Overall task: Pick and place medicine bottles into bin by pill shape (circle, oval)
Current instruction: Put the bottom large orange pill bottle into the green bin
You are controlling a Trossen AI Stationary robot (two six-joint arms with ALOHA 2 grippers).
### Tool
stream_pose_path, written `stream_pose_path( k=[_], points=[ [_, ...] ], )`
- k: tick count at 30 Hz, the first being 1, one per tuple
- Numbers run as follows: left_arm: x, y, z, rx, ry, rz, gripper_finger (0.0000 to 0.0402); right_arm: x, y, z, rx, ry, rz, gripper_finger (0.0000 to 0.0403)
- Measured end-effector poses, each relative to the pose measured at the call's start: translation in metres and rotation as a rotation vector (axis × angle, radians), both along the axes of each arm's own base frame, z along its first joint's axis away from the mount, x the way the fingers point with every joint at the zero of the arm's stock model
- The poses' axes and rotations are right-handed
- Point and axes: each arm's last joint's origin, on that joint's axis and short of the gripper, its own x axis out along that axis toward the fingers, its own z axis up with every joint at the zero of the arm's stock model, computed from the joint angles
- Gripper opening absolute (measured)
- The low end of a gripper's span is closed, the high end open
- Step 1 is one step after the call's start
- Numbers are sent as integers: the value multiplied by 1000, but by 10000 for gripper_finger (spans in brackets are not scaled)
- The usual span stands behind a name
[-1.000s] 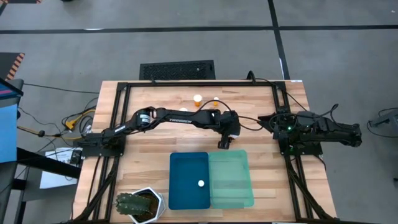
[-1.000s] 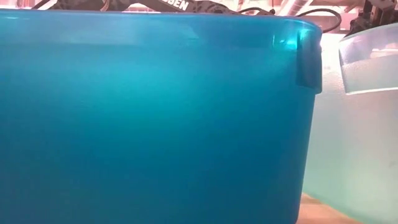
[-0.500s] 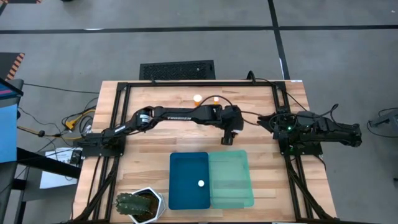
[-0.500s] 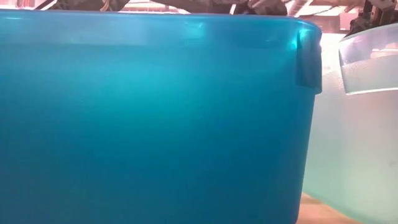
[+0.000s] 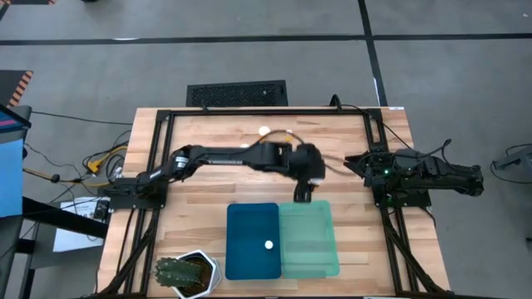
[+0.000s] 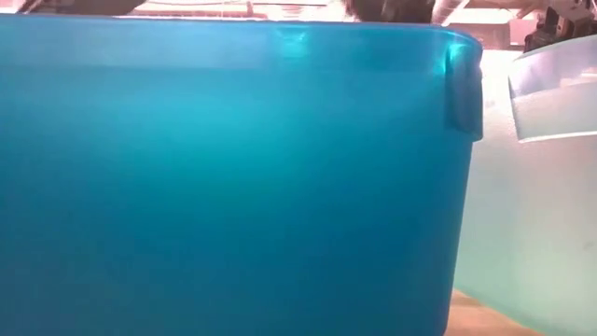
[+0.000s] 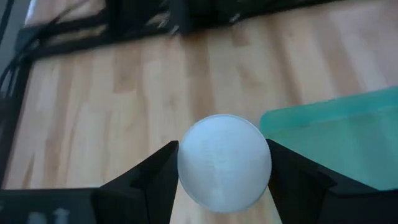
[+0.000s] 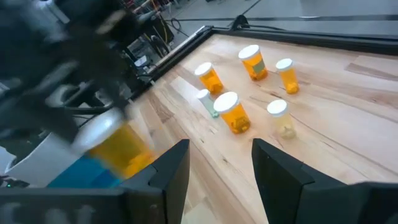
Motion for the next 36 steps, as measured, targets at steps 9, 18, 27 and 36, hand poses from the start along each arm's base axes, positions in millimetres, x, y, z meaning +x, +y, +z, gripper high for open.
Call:
stream_pose_path(
  k=[9,18,27,36],
  points=[
    [-8,-73,1,14,-3,-126,205,0,0,-1,5,9,-1,185],
    [-16,-137,-20,12,-26,-155,206,-1,0,-3,31,19,-8,181],
    [-28,-179,-62,3,-7,-139,206,-1,0,-3,31,18,-8,183],
    [-36,-188,-93,-19,52,-171,206,-1,0,-3,31,18,-8,183]
  ],
)
